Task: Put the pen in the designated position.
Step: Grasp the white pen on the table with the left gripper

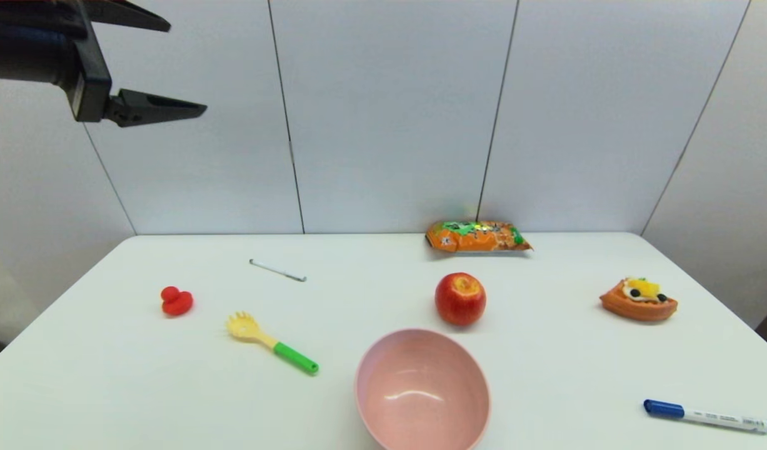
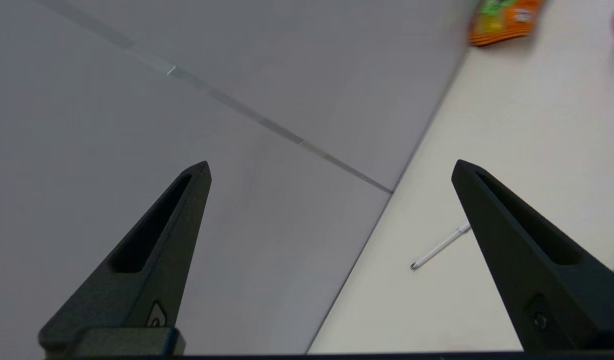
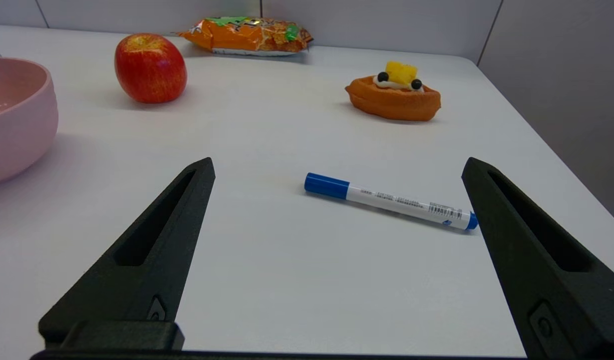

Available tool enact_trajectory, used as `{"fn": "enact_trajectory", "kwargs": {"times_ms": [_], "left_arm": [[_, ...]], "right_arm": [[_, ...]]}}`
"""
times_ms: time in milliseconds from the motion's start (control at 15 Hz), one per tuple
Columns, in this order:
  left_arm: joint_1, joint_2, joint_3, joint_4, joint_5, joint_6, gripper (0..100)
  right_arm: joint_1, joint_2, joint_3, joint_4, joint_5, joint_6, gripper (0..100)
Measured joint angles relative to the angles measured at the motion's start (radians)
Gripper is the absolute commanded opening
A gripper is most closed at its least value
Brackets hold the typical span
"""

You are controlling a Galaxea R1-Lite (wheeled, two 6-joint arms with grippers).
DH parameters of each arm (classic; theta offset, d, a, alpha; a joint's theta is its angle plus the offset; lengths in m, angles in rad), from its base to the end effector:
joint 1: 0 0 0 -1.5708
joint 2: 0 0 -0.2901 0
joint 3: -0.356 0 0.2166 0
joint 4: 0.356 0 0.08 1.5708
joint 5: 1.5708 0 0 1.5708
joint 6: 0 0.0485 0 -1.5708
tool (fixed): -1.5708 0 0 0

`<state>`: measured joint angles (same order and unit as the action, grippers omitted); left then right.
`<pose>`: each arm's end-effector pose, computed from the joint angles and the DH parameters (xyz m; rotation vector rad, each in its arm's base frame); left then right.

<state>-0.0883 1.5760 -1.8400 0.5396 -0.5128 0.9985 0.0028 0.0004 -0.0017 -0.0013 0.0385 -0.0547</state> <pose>0.2922 -0.0498 0.3827 0.9024 -0.0475 -0.6791 0.0413 0.0020 0.0762 -0.0547 -0.0037 0.0412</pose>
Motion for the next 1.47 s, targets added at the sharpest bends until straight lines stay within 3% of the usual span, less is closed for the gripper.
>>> {"fn": "enact_trajectory", "kwargs": {"times_ms": [267,400,667,867,1467], "left_arm": [[0.001,0.109,-0.008,0.217,-0.185,0.169,100],[0.010,0.160,-0.021,0.321,-0.186,0.299,100],[0.020,0.272,-0.077,0.341,-0.193,0.400,100],[0.023,0.359,-0.120,0.298,-0.190,0.396,100],[0.066,0.644,-0.130,-0.068,-0.180,0.378,100]], "right_arm": [[0.000,0.000,0.000,0.000,0.000,0.000,100],[0.000,0.000,0.000,0.000,0.000,0.000,100],[0.000,0.000,0.000,0.000,0.000,0.000,100],[0.000,0.000,0.000,0.000,0.000,0.000,100],[0.000,0.000,0.000,0.000,0.000,0.000,100]]}}
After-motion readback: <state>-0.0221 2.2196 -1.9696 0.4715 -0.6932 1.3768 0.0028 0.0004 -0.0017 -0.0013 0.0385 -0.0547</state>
